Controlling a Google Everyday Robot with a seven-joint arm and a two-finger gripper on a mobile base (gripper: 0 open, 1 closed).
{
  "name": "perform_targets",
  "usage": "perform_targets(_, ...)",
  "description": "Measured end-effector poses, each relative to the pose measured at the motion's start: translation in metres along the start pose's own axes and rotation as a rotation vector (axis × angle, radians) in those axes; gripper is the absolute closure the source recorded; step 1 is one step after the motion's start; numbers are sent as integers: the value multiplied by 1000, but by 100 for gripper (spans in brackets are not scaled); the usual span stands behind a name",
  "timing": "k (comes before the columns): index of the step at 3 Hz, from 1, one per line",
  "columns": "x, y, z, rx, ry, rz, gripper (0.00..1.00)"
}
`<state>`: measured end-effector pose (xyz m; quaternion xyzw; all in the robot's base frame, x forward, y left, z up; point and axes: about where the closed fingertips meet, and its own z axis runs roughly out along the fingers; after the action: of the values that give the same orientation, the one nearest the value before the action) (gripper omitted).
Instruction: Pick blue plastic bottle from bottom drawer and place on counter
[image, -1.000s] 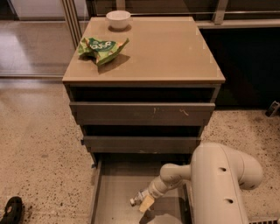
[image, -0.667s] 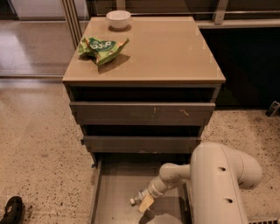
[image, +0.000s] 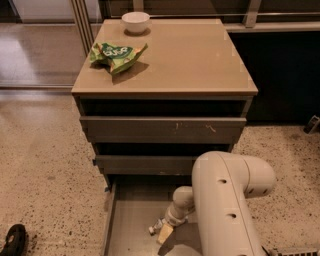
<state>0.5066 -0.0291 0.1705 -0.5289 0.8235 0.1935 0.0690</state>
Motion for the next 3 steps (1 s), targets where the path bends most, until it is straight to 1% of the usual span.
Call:
perform_targets(1,4,1,5,-11,-4,16,0)
perform_targets(2,21,4,30,-47,26,66,0)
perform_targets(3,21,4,30,-47,26,66,0)
